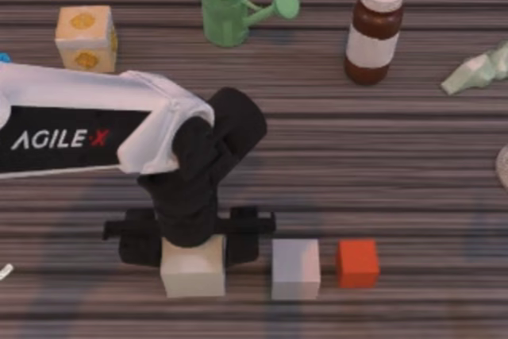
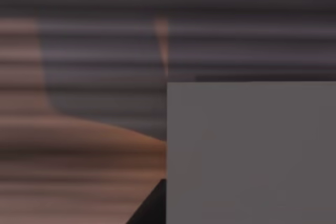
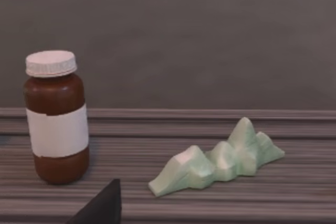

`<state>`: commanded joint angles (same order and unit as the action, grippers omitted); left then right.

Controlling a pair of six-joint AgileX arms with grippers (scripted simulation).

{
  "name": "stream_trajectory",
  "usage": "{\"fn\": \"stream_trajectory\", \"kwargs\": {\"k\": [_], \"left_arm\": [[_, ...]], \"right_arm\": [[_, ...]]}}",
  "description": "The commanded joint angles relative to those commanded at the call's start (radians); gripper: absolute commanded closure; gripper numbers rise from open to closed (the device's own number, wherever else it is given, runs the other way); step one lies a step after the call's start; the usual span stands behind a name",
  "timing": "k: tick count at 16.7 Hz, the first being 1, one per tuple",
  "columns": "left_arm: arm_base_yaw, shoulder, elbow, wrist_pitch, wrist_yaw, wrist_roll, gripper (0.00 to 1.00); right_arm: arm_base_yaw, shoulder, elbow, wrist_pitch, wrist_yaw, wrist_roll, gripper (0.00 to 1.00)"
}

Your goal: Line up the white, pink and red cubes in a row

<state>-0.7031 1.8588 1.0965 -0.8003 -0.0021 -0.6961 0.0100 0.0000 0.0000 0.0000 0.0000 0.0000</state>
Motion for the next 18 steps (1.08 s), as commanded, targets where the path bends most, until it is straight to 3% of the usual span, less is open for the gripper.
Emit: {"fn": "stream_trajectory", "kwargs": {"k": [2, 3, 12, 18], "left_arm": [[0.000, 0.000, 0.000, 0.000, 0.000, 0.000, 0.02], [0.000, 0.000, 0.000, 0.000, 0.000, 0.000, 0.00], [0.001, -0.002, 0.003, -0.004, 0.000, 0.000, 0.00], [0.012, -0.068, 0.121, -0.200, -0.003, -0.006, 0.00]], "right_arm": [[0.000, 0.000, 0.000, 0.000, 0.000, 0.000, 0.00], [0.000, 0.000, 0.000, 0.000, 0.000, 0.000, 0.00], [0.000, 0.000, 0.000, 0.000, 0.000, 0.000, 0.00], [0.000, 0.000, 0.000, 0.000, 0.000, 0.000, 0.00]]}}
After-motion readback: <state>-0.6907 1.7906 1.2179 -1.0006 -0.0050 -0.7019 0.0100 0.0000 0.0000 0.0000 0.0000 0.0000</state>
